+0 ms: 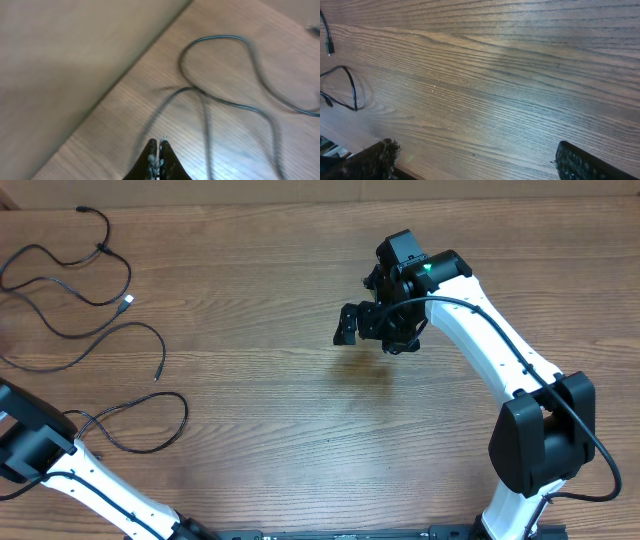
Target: Untangle cables
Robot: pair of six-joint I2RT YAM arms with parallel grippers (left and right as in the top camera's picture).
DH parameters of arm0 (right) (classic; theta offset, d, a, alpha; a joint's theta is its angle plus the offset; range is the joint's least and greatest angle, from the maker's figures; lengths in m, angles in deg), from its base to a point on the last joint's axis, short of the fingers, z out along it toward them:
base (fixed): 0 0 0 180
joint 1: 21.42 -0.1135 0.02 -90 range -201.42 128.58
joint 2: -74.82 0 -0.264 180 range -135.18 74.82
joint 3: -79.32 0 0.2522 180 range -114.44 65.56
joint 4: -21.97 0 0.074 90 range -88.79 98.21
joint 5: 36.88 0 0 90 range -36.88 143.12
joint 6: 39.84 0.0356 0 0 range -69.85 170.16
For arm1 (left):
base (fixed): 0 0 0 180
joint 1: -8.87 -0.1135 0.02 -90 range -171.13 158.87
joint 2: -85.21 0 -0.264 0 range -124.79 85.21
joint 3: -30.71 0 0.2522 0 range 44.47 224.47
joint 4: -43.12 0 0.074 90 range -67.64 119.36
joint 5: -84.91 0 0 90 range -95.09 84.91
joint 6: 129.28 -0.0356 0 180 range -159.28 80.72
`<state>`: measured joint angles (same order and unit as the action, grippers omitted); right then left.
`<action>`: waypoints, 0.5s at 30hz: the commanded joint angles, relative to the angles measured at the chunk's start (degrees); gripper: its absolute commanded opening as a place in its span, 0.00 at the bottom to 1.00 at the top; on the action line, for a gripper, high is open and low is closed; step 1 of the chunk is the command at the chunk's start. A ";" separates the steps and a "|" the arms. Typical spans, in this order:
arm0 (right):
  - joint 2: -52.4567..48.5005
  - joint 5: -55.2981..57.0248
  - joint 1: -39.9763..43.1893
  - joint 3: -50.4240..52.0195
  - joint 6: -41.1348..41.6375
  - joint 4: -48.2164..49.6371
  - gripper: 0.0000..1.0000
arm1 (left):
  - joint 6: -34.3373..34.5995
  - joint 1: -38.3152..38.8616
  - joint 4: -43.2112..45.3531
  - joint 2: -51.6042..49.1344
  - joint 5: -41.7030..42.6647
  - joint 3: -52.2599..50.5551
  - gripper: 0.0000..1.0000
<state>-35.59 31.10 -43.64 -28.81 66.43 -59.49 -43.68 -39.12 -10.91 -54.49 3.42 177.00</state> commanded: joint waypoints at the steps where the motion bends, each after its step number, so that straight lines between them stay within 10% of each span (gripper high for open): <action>1: 1.95 0.57 -0.33 0.31 -0.02 0.61 1.00 | 0.35 -0.33 -2.89 0.31 -6.45 0.59 0.04; 4: 1.97 0.57 -0.33 0.31 -0.02 1.31 1.00 | 0.79 -0.15 -4.04 0.31 9.05 0.59 0.10; 6: 1.97 0.57 -0.33 0.31 0.00 1.44 1.00 | 4.15 0.96 -3.65 0.28 20.28 0.59 0.35; 11: 1.95 0.57 -0.33 0.31 -0.02 1.81 1.00 | 13.11 6.47 -8.22 0.28 19.06 0.59 0.38; 15: 1.95 0.57 -0.33 0.31 -0.02 1.73 1.00 | 12.98 13.09 -17.11 0.28 11.41 0.59 0.60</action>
<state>-35.59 31.07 -43.64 -28.81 66.45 -57.83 -32.32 -30.68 -24.52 -54.49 19.31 177.02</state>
